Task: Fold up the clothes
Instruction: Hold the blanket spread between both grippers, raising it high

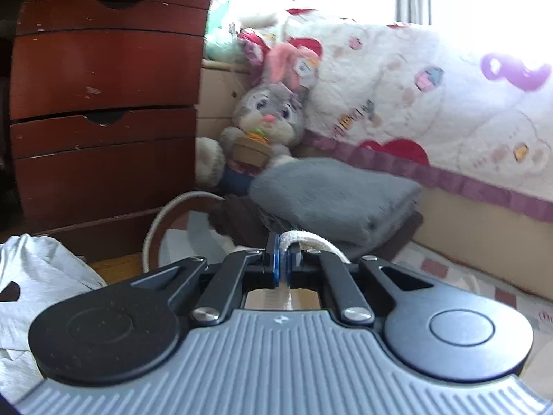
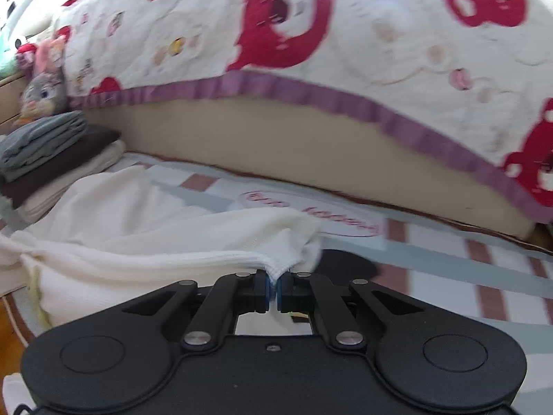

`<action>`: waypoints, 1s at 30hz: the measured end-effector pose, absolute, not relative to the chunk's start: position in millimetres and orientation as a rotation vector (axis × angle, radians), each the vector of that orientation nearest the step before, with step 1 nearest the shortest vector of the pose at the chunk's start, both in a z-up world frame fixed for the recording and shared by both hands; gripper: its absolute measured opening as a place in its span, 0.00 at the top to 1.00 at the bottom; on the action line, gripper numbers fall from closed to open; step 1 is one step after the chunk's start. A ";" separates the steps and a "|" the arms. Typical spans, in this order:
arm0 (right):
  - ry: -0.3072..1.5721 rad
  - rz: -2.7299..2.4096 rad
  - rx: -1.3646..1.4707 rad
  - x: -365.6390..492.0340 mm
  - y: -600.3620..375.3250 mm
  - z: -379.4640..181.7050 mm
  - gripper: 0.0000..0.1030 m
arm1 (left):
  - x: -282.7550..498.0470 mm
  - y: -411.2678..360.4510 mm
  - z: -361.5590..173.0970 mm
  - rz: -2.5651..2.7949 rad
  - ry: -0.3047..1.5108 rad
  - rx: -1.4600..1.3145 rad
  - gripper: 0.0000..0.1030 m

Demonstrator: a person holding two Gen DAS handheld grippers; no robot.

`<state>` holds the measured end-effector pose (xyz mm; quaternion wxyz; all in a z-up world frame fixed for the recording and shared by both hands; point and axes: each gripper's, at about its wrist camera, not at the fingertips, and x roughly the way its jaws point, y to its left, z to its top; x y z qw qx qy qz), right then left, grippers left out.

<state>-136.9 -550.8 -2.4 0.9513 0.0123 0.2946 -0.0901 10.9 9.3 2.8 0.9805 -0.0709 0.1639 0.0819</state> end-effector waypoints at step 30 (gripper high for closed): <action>0.445 -0.078 0.106 -269.9 -565.5 95.1 0.97 | -92.7 -2.8 127.5 0.038 0.112 0.091 0.96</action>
